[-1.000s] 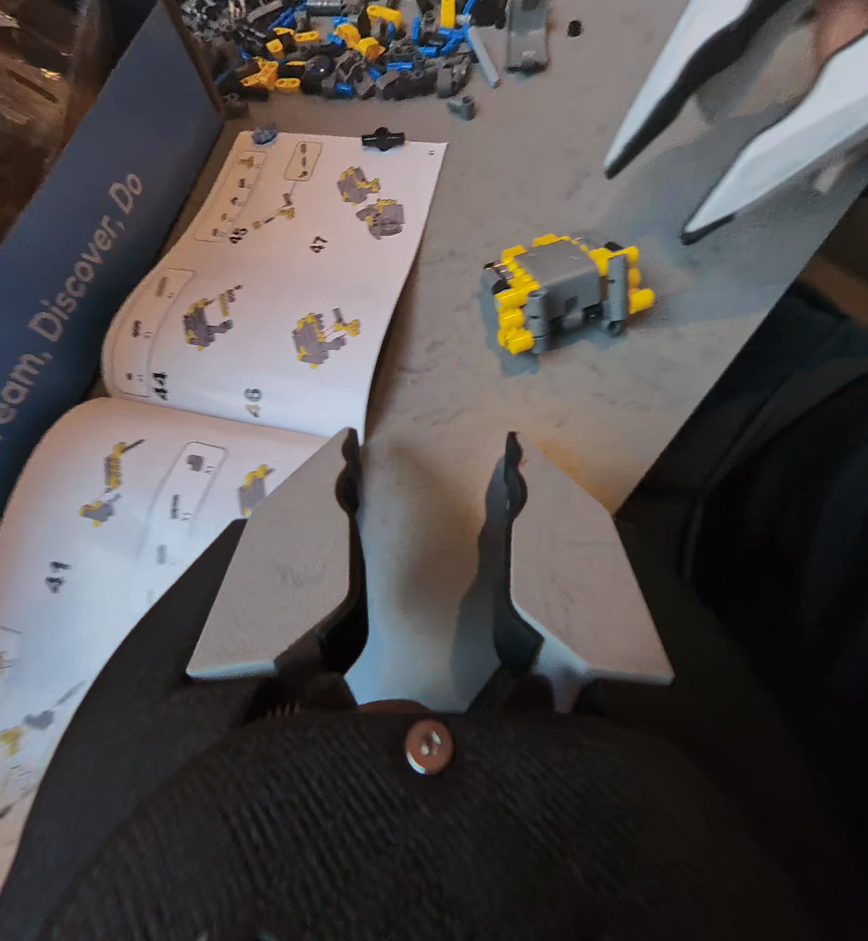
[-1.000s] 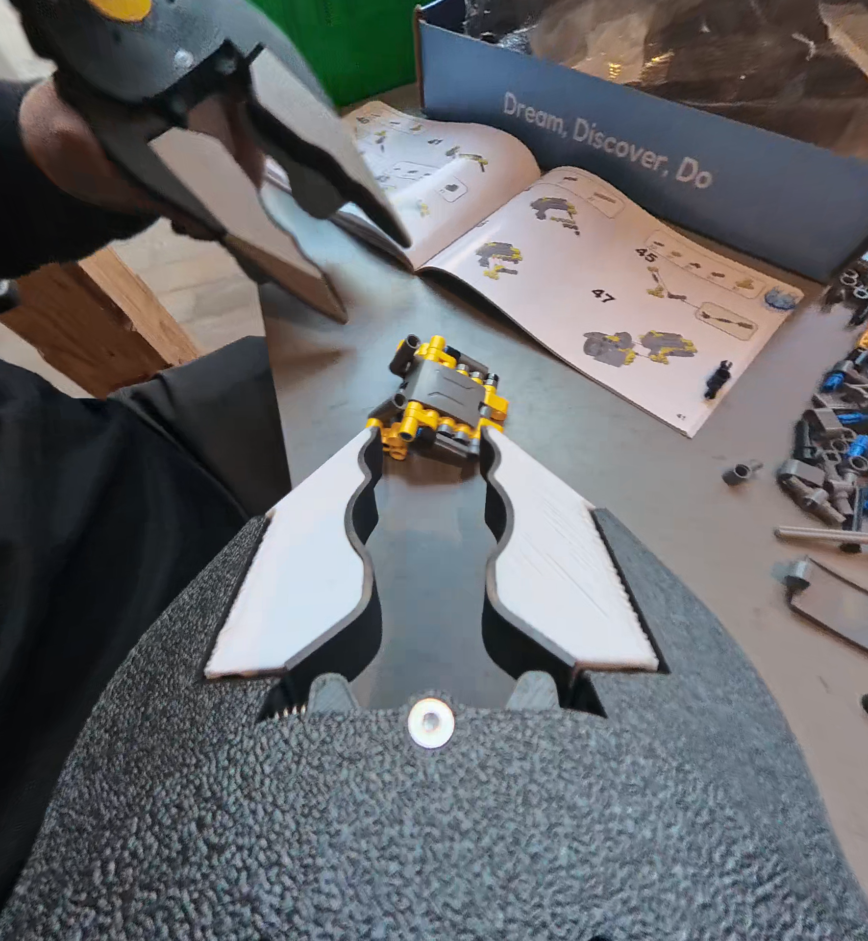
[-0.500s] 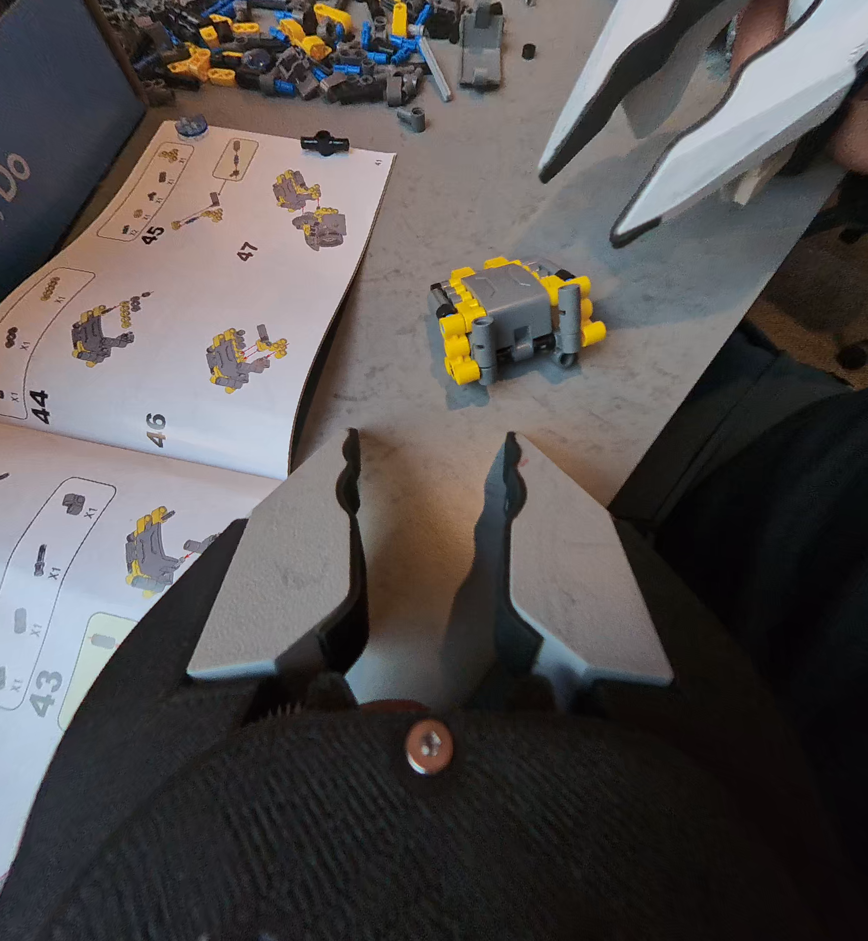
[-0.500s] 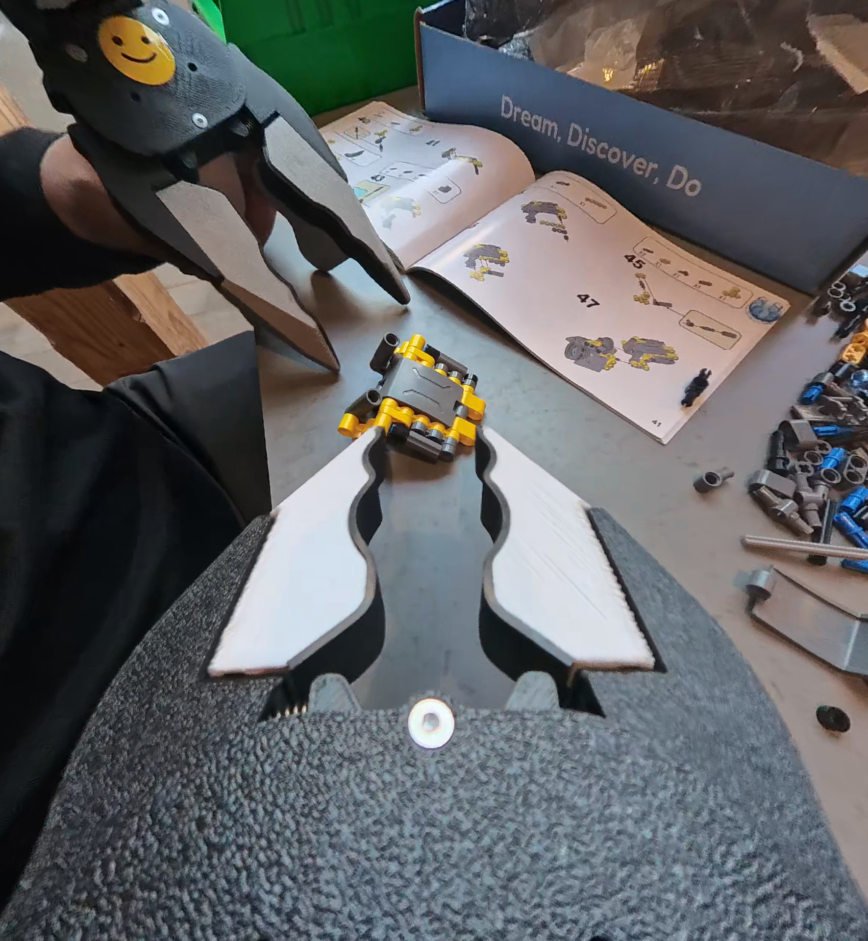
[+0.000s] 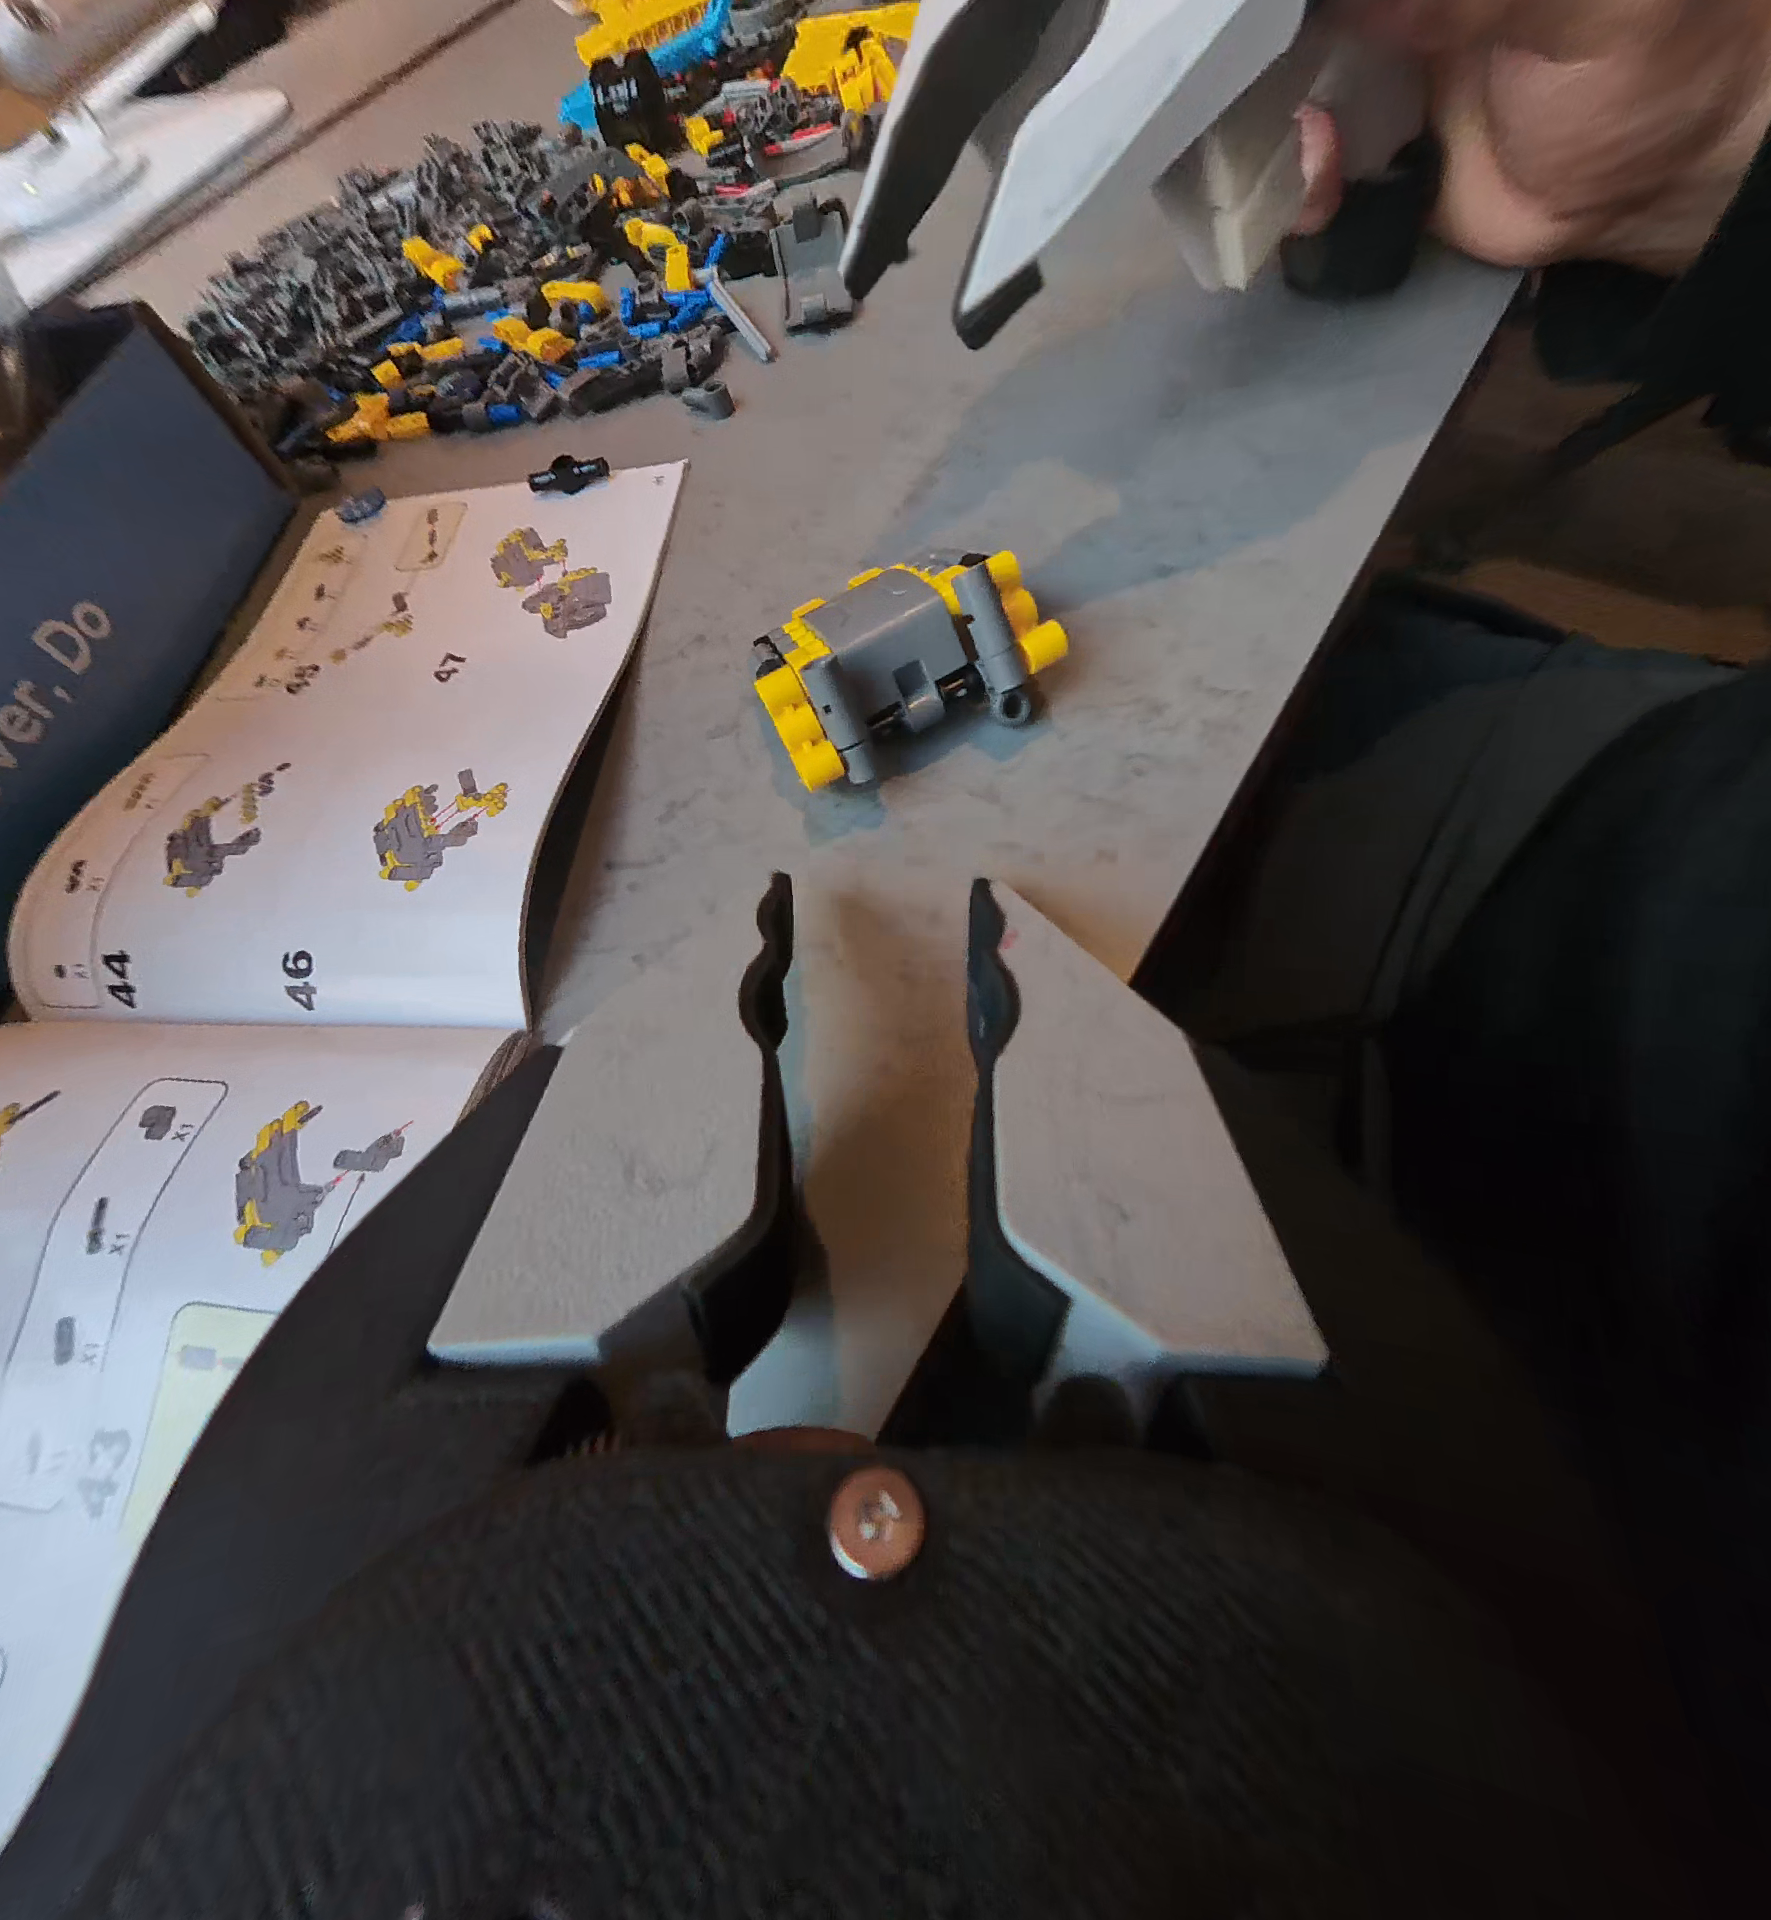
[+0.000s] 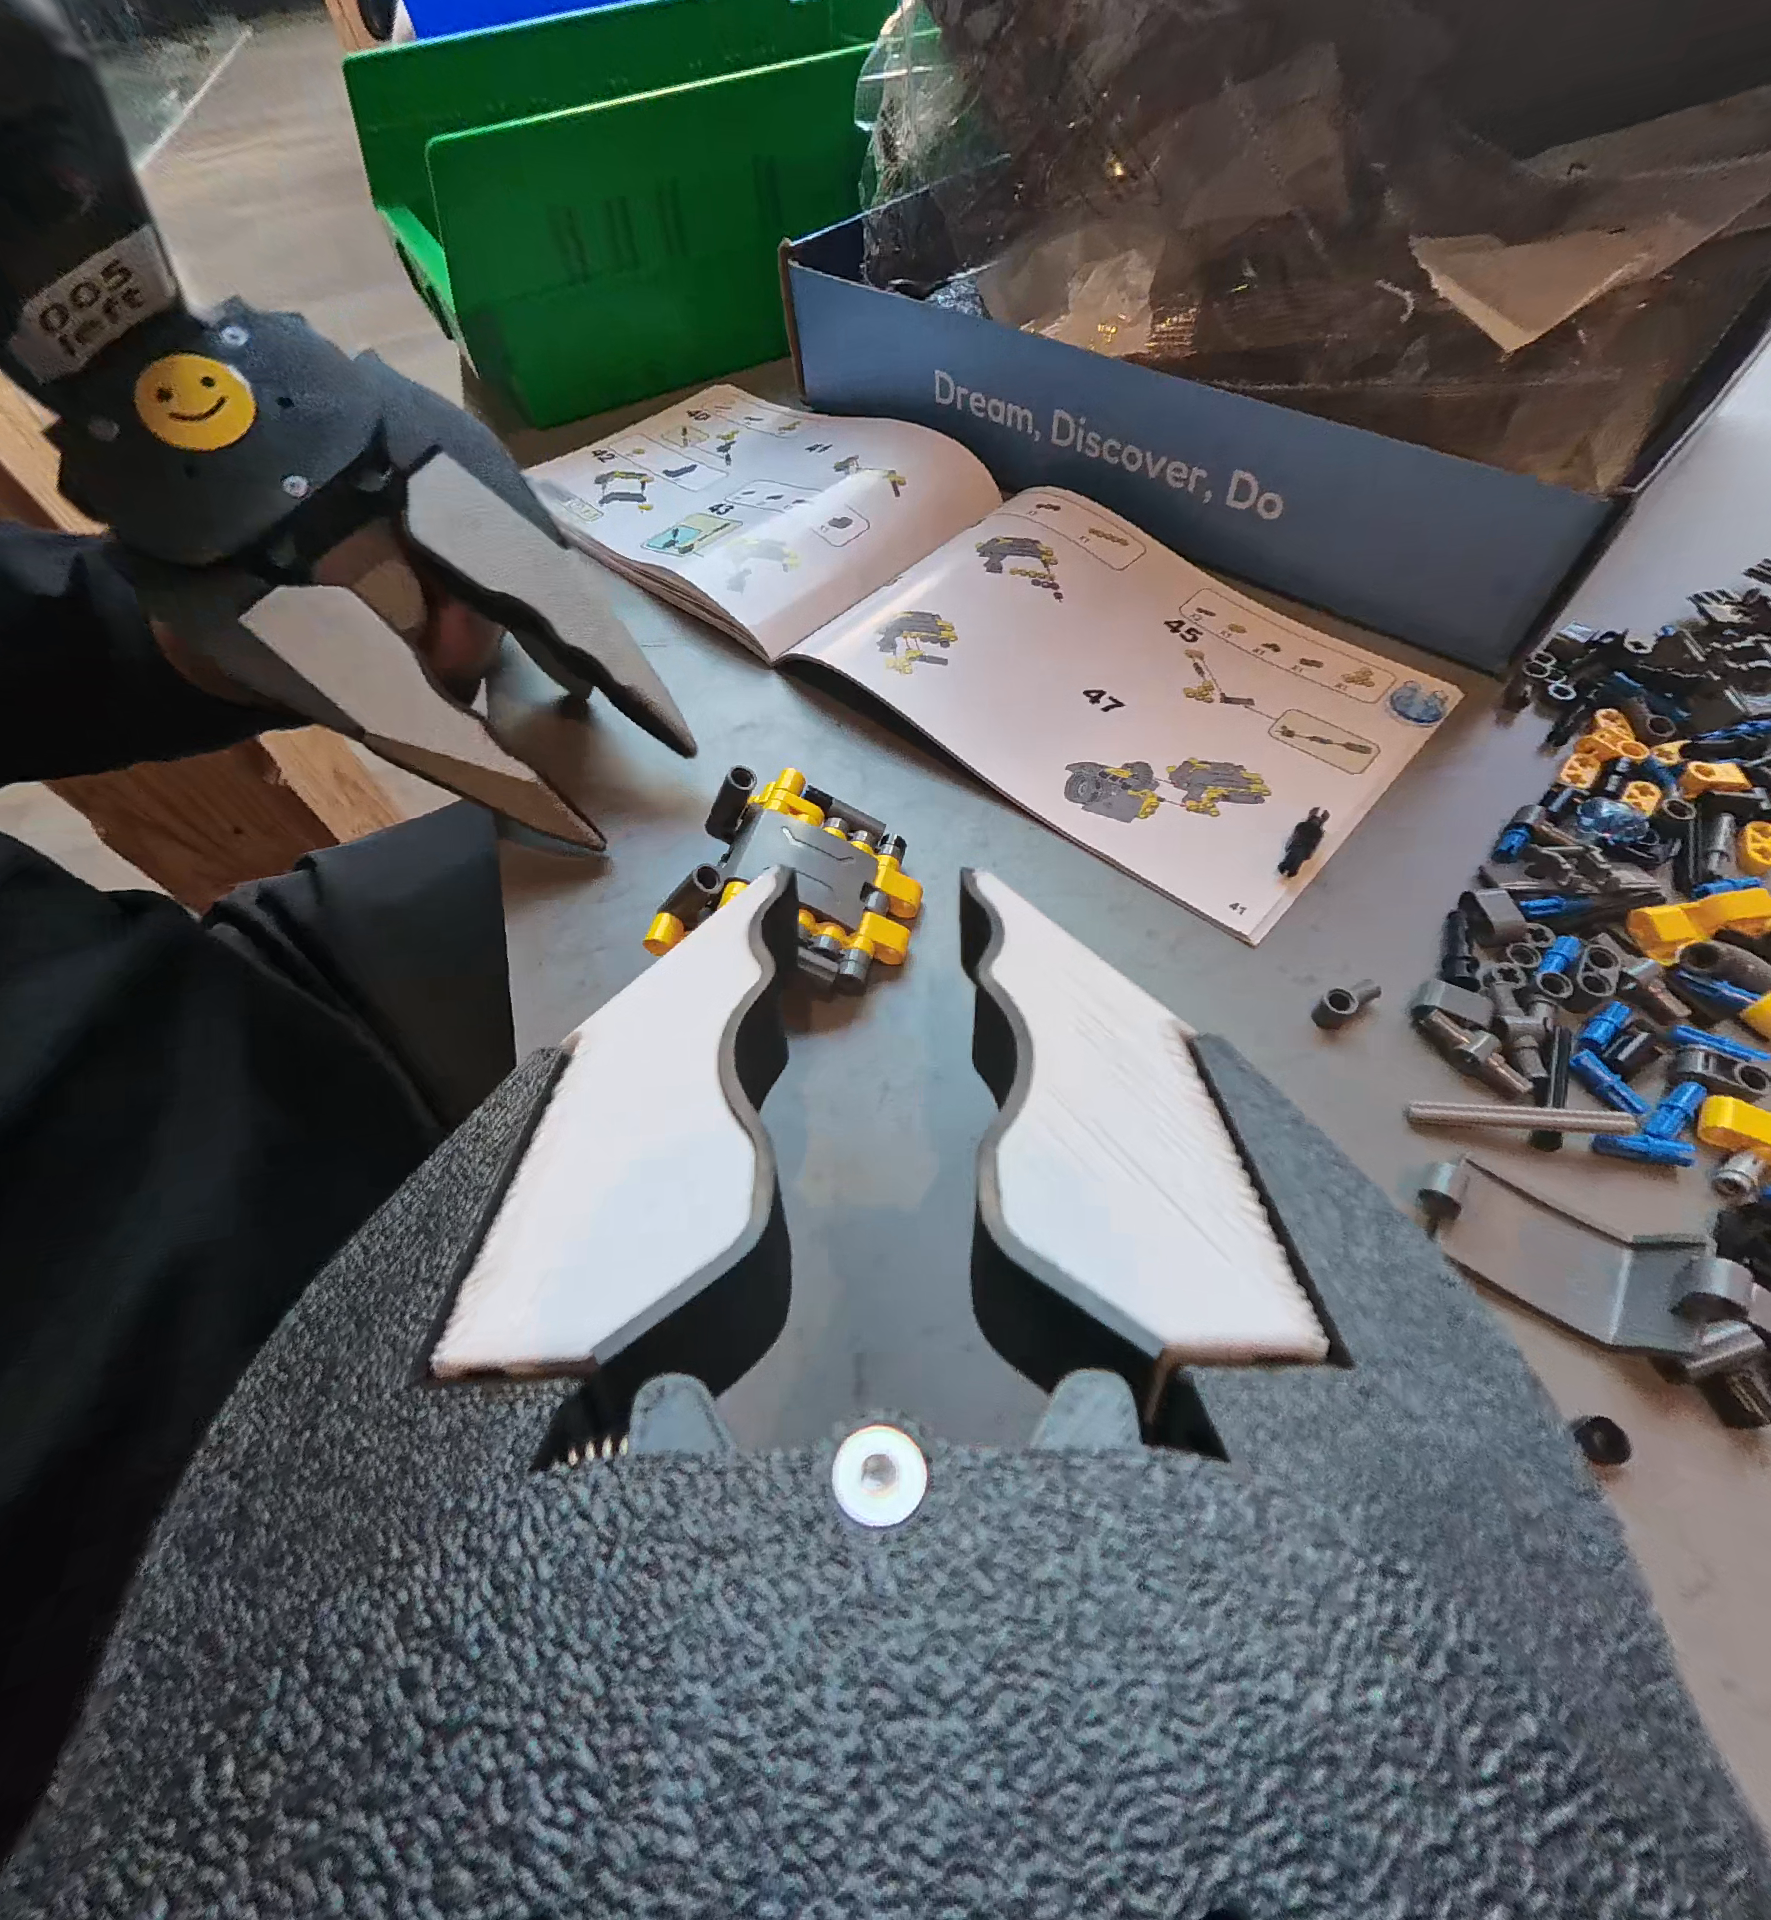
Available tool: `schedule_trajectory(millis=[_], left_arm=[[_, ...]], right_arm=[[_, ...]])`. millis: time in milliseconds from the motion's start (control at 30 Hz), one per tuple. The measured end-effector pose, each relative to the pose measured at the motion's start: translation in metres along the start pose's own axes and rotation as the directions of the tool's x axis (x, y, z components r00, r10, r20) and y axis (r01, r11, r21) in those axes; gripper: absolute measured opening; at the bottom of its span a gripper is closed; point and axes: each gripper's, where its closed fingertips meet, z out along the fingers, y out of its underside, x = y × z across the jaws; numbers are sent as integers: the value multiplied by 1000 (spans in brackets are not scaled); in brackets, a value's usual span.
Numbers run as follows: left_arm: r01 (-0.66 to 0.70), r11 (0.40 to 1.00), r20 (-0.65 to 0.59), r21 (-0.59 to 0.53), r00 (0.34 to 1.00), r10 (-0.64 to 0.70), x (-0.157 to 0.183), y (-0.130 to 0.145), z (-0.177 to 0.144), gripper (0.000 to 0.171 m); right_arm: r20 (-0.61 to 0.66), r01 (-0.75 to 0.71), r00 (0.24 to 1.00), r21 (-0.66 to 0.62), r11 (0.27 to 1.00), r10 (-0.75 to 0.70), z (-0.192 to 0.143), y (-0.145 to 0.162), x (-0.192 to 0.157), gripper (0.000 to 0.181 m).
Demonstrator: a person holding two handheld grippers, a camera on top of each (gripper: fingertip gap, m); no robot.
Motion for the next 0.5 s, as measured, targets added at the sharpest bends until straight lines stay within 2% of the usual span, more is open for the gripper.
schedule_trajectory(millis=[67,267,500], left_arm=[[-30,998,21,59,999,29,2,-4,-2,26],[-95,986,84,139,993,84,5,-10,-5,21],[-53,977,36,206,998,47,8,-15,-11,20]], right_arm=[[-9,2,1000,12,1000,-1,-1,-2,1,29],[-29,10,1000,21,1000,-10,-3,-3,3,34],[-39,44,998,9,999,-44,-2,-1,0,35]])
